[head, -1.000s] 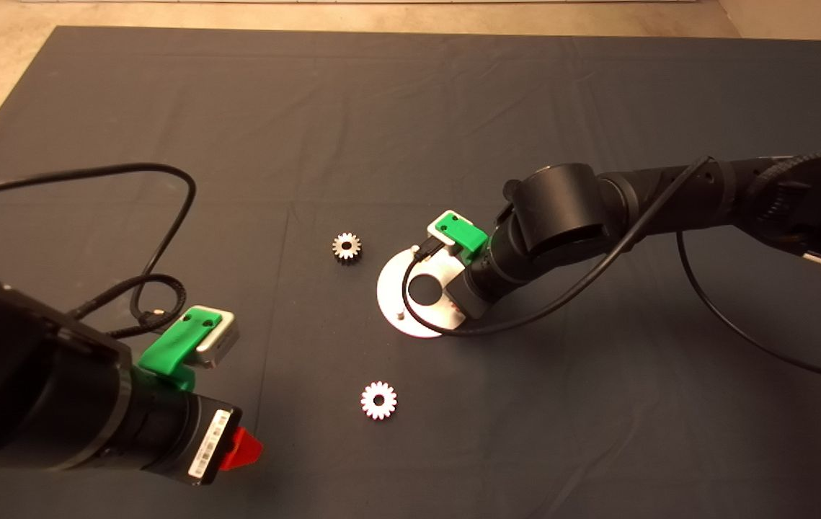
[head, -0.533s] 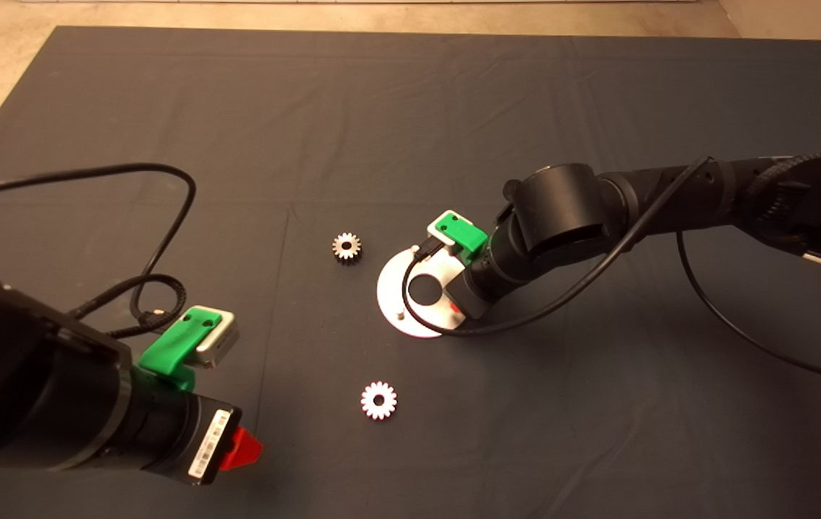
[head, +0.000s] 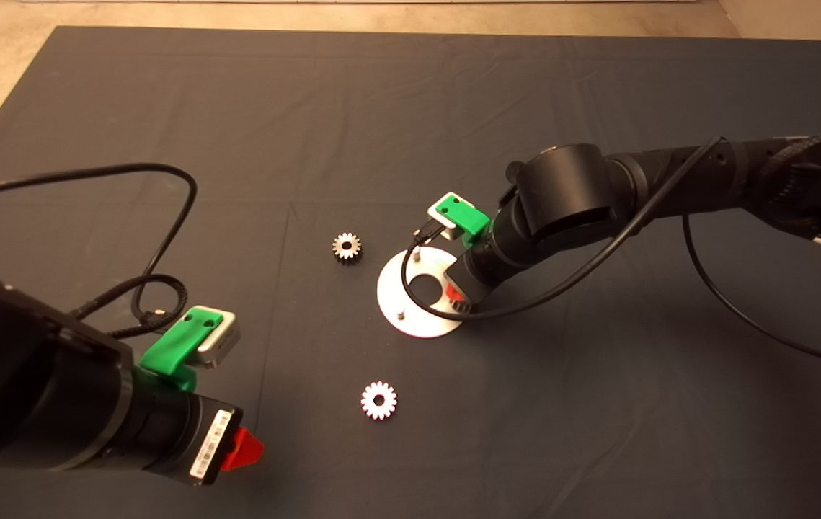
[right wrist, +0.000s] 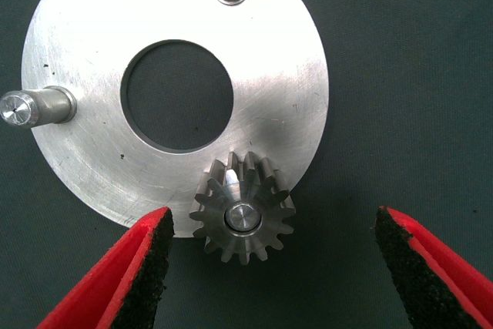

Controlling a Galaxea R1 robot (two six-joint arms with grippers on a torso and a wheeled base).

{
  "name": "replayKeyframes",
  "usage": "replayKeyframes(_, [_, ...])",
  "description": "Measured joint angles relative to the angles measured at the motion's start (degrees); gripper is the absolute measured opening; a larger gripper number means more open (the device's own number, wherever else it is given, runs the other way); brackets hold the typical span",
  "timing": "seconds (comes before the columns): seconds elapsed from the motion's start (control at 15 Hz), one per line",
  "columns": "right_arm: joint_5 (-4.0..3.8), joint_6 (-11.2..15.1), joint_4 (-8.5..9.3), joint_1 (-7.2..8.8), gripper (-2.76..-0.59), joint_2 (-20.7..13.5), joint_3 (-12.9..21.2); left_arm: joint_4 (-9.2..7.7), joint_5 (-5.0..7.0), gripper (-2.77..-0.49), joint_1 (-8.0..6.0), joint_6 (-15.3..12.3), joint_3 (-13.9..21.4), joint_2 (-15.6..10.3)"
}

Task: Install three planetary gears onto the carrier pins

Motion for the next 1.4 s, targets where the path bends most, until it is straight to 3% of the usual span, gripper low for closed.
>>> replayKeyframes(0.2, [0.02, 0.7, 0.0, 0.97, -1.44, -0.2, 1.1, 0.0, 0.02, -1.09, 0.0, -0.2, 0.0, 0.2])
replayKeyframes(0.33, [0.33, 2.3, 0.0, 3.54, -1.44, -2.2, 3.3, -0.02, 0.07, -1.09, 0.0, -0.4, 0.0, 1.5])
replayKeyframes(0.53, [0.4, 3.7, 0.67, 8.31, -1.44, -9.9, 7.7, 0.01, 0.11, -1.09, 0.02, -0.6, 0.0, 8.2])
replayKeyframes(0.67, [-0.03, 4.5, 4.16, 10.62, -1.44, -16.4, 11.7, 0.76, -0.34, -1.09, 0.13, -1.0, 0.0, 11.7])
replayKeyframes(0.8, [-0.63, 6.3, 8.17, 11.83, -1.44, -23.0, 19.1, 1.07, -0.09, -1.09, 0.13, -1.7, 0.0, 11.7])
replayKeyframes(0.87, [-0.47, 7.5, 10.02, 12.69, -1.44, -26.0, 24.3, 1.13, -0.02, -1.09, 0.15, -1.9, 0.0, 11.7])
replayKeyframes(0.93, [0.41, 8.9, 12.1, 13.36, -1.44, -29.0, 28.9, 1.24, 0.02, -1.09, 0.13, -1.9, 0.0, 11.8])
replayKeyframes(1.0, [0.59, 10.0, 14.4, 13.84, -1.44, -32.5, 32.3, 1.25, 0.05, -1.09, 0.13, -1.9, 0.0, 11.9])
replayKeyframes(1.13, [-0.36, 11.6, 17.78, 14.81, -1.44, -38.8, 34.9, 1.68, 0.05, -1.09, 0.13, -1.1, 0.0, 12.5])
replayKeyframes(1.2, [-0.8, 11.8, 19.18, 15.56, -1.44, -40.1, 35.1, 2.12, -0.04, -1.09, 0.13, -0.6, -0.1, 13.0])
replayKeyframes(1.4, [0.25, 12.3, 22.8, 17.43, -1.44, -42.5, 35.8, 2.35, 0.07, -1.09, 0.15, 0.7, -0.1, 13.3])
